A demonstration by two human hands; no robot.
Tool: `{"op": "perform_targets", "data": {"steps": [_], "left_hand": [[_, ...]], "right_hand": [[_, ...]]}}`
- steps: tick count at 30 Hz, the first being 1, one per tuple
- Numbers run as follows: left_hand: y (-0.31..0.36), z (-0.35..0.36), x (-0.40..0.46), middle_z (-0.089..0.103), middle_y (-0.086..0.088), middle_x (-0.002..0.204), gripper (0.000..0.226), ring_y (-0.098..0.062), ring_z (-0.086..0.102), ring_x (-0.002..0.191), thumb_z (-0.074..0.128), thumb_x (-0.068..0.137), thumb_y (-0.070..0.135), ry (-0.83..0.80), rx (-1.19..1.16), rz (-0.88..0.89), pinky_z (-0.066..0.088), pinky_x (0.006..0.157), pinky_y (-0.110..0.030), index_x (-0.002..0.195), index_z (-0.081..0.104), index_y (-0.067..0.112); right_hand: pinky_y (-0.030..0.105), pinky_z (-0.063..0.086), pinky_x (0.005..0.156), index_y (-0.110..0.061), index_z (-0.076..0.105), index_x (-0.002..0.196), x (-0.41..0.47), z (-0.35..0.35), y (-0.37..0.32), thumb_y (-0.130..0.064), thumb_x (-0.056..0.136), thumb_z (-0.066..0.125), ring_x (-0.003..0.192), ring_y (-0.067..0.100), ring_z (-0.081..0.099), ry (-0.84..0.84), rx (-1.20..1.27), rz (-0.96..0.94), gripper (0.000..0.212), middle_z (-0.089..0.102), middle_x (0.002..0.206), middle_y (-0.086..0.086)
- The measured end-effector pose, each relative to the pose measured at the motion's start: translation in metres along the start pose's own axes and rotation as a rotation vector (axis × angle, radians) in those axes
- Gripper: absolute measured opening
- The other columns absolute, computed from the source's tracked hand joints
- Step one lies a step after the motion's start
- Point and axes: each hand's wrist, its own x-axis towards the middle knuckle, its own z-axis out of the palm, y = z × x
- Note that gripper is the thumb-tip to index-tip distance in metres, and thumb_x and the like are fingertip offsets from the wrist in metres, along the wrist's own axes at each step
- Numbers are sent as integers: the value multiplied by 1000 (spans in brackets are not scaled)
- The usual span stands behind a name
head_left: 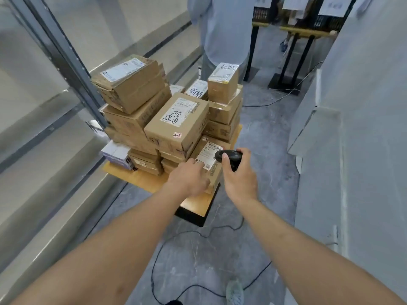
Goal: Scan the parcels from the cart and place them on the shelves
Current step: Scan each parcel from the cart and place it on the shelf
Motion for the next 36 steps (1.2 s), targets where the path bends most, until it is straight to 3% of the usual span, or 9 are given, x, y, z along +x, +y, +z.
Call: {"op": "perform_targets", "data": {"steps": [6,11,21,24,27,31,36], "left_hand": [[17,22,32,43,-9,152,63,-35,44,136,59,95,52,-18,-46,-147,46,106,-49,148,48,21],[18,44,61,40,-13,155,77,-41,44,137,61,89,61,-11,-57,-227,47,107,-52,152,42,21],[11,95,100,25,-15,158,109,-44,23,151,72,67,84,72,-71,-385,28,123,-58,152,35,27],[11,100,103,21,-16,158,114,-45,21,150,74,65,84,94,-54,-399,28,123,-56,153,31,26],[12,102,99,17,-16,154,120,-45,25,142,77,63,80,110,-39,-401,32,119,-53,157,24,27],[7,103,87,10,-17,154,134,-42,19,140,79,58,78,41,-41,-340,26,120,-50,163,9,35],[-2,108,78,2,-19,164,143,-43,9,149,78,57,84,5,-81,-341,18,125,-52,164,-6,41]], "right_hand": [[41,55,79,-44,41,124,46,2,27,-56,104,52,89,19,67,-120,-13,-16,26,67,101,-11],[35,47,75,-39,42,130,76,13,49,-55,105,52,92,18,65,-142,-20,-16,31,64,103,-12],[36,49,77,-37,43,134,102,35,90,-55,105,51,94,18,65,-209,-47,16,35,64,107,-10],[38,54,77,-42,41,131,106,35,98,-58,104,50,94,19,67,-213,-61,30,32,66,108,-9],[36,49,74,-40,41,132,109,32,102,-57,105,50,95,20,67,-213,-74,43,33,66,108,-8],[37,52,75,-38,41,136,110,29,99,-58,105,50,96,21,67,-213,-84,48,38,68,110,-6],[37,48,75,-39,41,135,103,33,94,-58,104,50,96,21,65,-211,-88,35,38,69,110,-6]]}}
